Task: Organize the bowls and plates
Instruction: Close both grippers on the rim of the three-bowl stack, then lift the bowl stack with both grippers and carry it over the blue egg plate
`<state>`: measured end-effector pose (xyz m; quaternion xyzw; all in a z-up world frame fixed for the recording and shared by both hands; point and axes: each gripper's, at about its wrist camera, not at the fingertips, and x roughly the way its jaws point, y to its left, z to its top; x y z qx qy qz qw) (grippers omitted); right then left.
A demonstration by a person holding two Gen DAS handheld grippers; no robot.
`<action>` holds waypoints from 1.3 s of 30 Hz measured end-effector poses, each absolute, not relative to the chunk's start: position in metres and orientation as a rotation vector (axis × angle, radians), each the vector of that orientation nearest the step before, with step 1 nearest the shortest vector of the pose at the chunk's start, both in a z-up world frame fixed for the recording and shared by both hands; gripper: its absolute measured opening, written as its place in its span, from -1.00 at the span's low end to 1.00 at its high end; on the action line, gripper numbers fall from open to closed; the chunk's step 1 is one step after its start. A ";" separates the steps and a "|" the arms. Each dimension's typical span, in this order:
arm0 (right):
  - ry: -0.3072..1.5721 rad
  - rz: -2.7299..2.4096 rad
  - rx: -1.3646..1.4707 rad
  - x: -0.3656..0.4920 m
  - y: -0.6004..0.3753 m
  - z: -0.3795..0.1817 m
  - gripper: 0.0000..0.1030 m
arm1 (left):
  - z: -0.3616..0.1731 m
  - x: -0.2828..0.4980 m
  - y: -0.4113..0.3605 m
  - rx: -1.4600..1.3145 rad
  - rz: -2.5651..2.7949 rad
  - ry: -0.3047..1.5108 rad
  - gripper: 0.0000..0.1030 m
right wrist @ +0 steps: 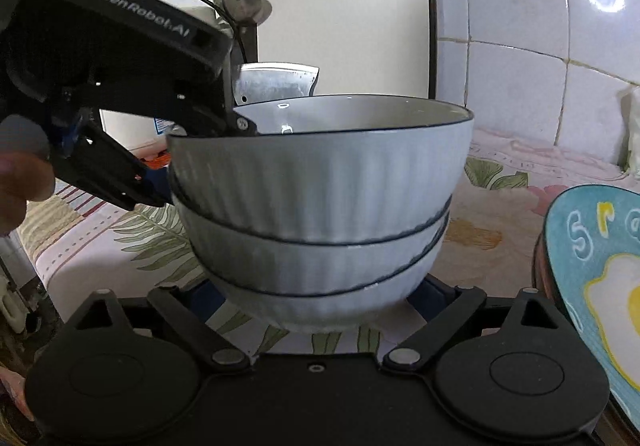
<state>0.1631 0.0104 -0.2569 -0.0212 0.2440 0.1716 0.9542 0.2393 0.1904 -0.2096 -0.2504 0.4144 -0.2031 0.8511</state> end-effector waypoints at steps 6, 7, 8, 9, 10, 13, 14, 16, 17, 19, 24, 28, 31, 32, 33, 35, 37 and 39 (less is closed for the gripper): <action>0.487 0.355 -0.047 0.168 0.011 -0.258 0.94 | -0.212 0.241 0.189 -0.525 -0.420 0.859 -0.16; 0.489 0.359 -0.044 0.169 0.011 -0.258 0.94 | -0.213 0.241 0.188 -0.526 -0.419 0.858 -0.16; 0.494 0.364 -0.043 0.169 0.010 -0.258 0.94 | -0.214 0.240 0.188 -0.527 -0.419 0.849 -0.16; 0.502 0.370 -0.041 0.170 0.009 -0.257 0.94 | -0.214 0.238 0.188 -0.527 -0.421 0.838 -0.16; 0.508 0.378 -0.035 0.171 0.007 -0.256 0.94 | -0.215 0.237 0.188 -0.527 -0.422 0.829 -0.16; 0.509 0.387 -0.049 0.172 0.008 -0.257 0.94 | -0.217 0.232 0.188 -0.532 -0.418 0.812 -0.16; 0.509 0.389 -0.059 0.172 0.009 -0.257 0.94 | -0.217 0.231 0.188 -0.525 -0.416 0.807 -0.16; 0.505 0.395 -0.059 0.171 0.008 -0.257 0.94 | -0.216 0.229 0.185 -0.504 -0.412 0.801 -0.16; 0.501 0.396 -0.064 0.170 0.008 -0.257 0.94 | -0.215 0.227 0.183 -0.484 -0.407 0.798 -0.16; 0.489 0.394 -0.079 0.167 0.009 -0.258 0.94 | -0.214 0.225 0.180 -0.451 -0.398 0.790 -0.16; 0.482 0.420 -0.091 0.165 0.009 -0.258 0.94 | -0.211 0.220 0.175 -0.415 -0.370 0.800 -0.16; 0.467 0.440 -0.109 0.158 0.008 -0.258 0.94 | -0.209 0.216 0.176 -0.415 -0.353 0.824 -0.17; 0.467 0.457 -0.107 0.156 0.007 -0.254 0.94 | -0.204 0.209 0.176 -0.415 -0.342 0.818 -0.17; 0.459 0.459 -0.108 0.154 0.007 -0.252 0.94 | -0.199 0.206 0.176 -0.413 -0.339 0.811 -0.17; 0.450 0.464 -0.107 0.152 0.006 -0.249 0.94 | -0.195 0.203 0.176 -0.412 -0.335 0.809 -0.17; 0.441 0.475 -0.104 0.149 0.004 -0.242 0.94 | -0.184 0.197 0.175 -0.414 -0.324 0.794 -0.17; 0.413 0.482 -0.102 0.144 0.001 -0.231 0.94 | -0.172 0.190 0.172 -0.405 -0.322 0.770 -0.17; 0.394 0.490 -0.100 0.140 -0.002 -0.219 0.94 | -0.157 0.184 0.167 -0.394 -0.319 0.755 -0.17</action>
